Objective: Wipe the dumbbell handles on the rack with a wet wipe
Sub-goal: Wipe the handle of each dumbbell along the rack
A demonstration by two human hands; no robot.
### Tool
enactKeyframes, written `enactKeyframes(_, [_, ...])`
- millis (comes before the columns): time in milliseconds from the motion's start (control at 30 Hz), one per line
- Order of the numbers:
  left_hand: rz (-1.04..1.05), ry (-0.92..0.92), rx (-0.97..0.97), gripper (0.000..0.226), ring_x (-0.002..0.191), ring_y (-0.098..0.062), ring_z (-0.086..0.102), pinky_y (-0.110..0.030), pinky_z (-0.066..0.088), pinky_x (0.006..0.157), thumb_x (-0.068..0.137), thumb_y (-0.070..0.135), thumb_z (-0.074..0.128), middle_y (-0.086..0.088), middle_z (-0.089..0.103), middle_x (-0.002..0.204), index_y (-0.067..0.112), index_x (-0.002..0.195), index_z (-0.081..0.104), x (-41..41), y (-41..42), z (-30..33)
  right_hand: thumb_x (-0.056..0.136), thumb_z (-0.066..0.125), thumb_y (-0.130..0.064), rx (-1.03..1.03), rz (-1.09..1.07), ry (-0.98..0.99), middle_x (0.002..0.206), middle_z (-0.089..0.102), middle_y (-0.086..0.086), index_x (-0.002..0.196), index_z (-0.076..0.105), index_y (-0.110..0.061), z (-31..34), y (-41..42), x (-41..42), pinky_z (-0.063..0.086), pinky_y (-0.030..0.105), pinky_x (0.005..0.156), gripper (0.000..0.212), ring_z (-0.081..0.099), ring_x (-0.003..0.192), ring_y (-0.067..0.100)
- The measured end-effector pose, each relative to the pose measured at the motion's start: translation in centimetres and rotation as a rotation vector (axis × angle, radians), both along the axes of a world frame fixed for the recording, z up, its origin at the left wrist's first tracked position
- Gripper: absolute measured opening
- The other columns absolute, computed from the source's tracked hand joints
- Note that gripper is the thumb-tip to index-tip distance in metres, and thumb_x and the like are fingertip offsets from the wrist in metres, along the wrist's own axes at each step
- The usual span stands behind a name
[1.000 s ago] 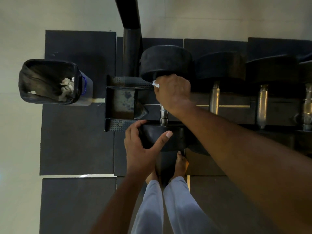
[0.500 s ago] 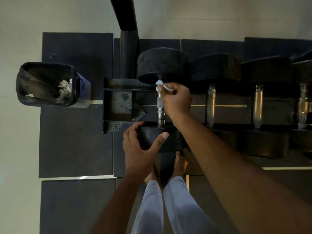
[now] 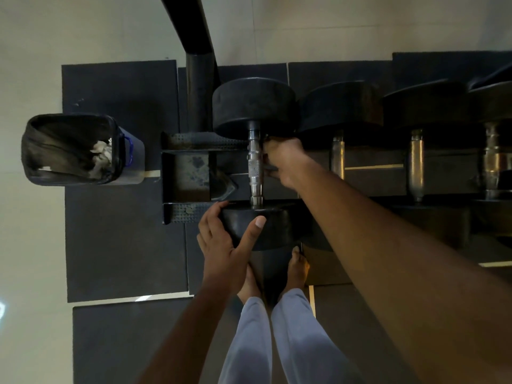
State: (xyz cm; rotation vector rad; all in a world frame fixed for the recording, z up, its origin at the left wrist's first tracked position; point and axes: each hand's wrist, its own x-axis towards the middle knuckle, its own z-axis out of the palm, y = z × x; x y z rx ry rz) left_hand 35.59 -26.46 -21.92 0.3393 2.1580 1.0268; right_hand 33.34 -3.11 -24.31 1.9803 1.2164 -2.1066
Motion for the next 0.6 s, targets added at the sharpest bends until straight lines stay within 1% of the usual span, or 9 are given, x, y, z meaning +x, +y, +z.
enactKeyframes(100, [-0.006, 0.010, -0.011, 0.080, 0.135, -0.010, 0.034, -0.045, 0.034, 0.121, 0.078, 0.086, 0.058, 0.014, 0.035, 0.147, 0.049, 0.144, 0.036, -0.1, -0.1, -0.1, 0.109, 0.049, -0.012, -0.071, 0.043, 0.145, 0.126, 0.075, 0.014, 0.126, 0.067, -0.011, 1.3, 0.4, 1.1, 0.061, 0.050, 0.095, 0.025, 0.074, 0.114, 0.030])
enactKeyframes(167, [-0.008, 0.013, -0.017, 0.082, 0.135, -0.011, 0.034, -0.049, 0.034, 0.122, 0.078, 0.087, 0.058, 0.014, 0.035, 0.147, 0.046, 0.146, 0.037, 0.0, -0.1, -0.1, 0.110, 0.049, -0.010, -0.102, 0.080, 0.222, 0.127, 0.075, 0.009, 0.122, 0.070, -0.014, 1.5, 0.6, 2.2, 0.060, 0.047, 0.096, 0.024, 0.072, 0.118, 0.026])
enactKeyframes(233, [-0.004, 0.012, -0.018, 0.083, 0.136, -0.012, 0.034, -0.047, 0.034, 0.122, 0.078, 0.087, 0.058, 0.014, 0.035, 0.147, 0.045, 0.146, 0.038, 0.0, -0.1, -0.1, 0.108, 0.060, -0.015, -0.047, 0.084, 0.196, 0.117, 0.077, 0.001, 0.121, 0.073, -0.017, 0.8, 0.7, 2.5, 0.062, 0.037, 0.090, 0.019, 0.073, 0.112, 0.018])
enactKeyframes(267, [-0.002, 0.011, -0.017, 0.084, 0.136, -0.012, 0.034, -0.045, 0.034, 0.121, 0.077, 0.087, 0.058, 0.013, 0.035, 0.148, 0.045, 0.146, 0.038, 0.0, 0.0, -0.1, 0.106, 0.066, -0.017, -0.025, 0.062, 0.169, 0.108, 0.077, -0.002, 0.120, 0.074, -0.018, 0.4, 0.8, 2.2, 0.061, 0.032, 0.086, 0.017, 0.074, 0.103, 0.014])
enactKeyframes(333, [0.001, 0.012, -0.014, 0.084, 0.135, -0.012, 0.034, -0.040, 0.033, 0.119, 0.077, 0.087, 0.058, 0.013, 0.035, 0.148, 0.044, 0.147, 0.039, 0.0, 0.0, -0.1, 0.102, 0.073, -0.021, -0.012, 0.045, 0.108, 0.088, 0.071, -0.006, 0.115, 0.075, -0.018, -0.2, 0.9, 1.4, 0.057, 0.028, 0.077, 0.013, 0.065, 0.079, 0.008])
enactKeyframes(367, [0.000, 0.014, -0.015, 0.085, 0.135, -0.012, 0.034, -0.038, 0.032, 0.118, 0.077, 0.087, 0.058, 0.013, 0.035, 0.148, 0.044, 0.147, 0.039, 0.0, 0.0, -0.1, 0.101, 0.074, -0.023, -0.011, 0.044, 0.078, 0.082, 0.067, -0.007, 0.113, 0.075, -0.018, -0.2, 0.9, 1.0, 0.054, 0.028, 0.074, 0.013, 0.058, 0.073, 0.007])
enactKeyframes(433, [-0.001, 0.018, -0.018, 0.086, 0.135, -0.012, 0.034, -0.038, 0.032, 0.118, 0.077, 0.087, 0.057, 0.012, 0.035, 0.149, 0.043, 0.148, 0.039, 0.0, -0.1, -0.2, 0.102, 0.073, -0.028, -0.026, 0.050, 0.054, 0.080, 0.061, -0.008, 0.107, 0.074, -0.021, -0.2, 0.9, 0.9, 0.051, 0.027, 0.072, 0.009, 0.050, 0.071, 0.007])
enactKeyframes(533, [0.000, 0.028, -0.023, 0.086, 0.137, -0.012, 0.034, -0.045, 0.032, 0.123, 0.078, 0.087, 0.057, 0.012, 0.035, 0.150, 0.043, 0.149, 0.038, 0.0, -0.1, -0.3, 0.104, 0.070, -0.027, -0.030, 0.110, 0.060, 0.078, 0.059, -0.010, 0.102, 0.072, -0.026, 0.4, 0.8, 1.4, 0.046, 0.024, 0.068, 0.003, 0.047, 0.071, 0.006])
enactKeyframes(600, [0.001, 0.032, -0.028, 0.085, 0.137, -0.011, 0.034, -0.048, 0.032, 0.124, 0.078, 0.087, 0.057, 0.012, 0.035, 0.150, 0.044, 0.149, 0.038, 0.0, -0.1, -0.3, 0.105, 0.068, -0.024, -0.006, 0.189, 0.046, 0.077, 0.058, -0.011, 0.099, 0.071, -0.027, 0.5, 0.9, 1.8, 0.040, 0.022, 0.063, 0.008, 0.044, 0.068, 0.004])
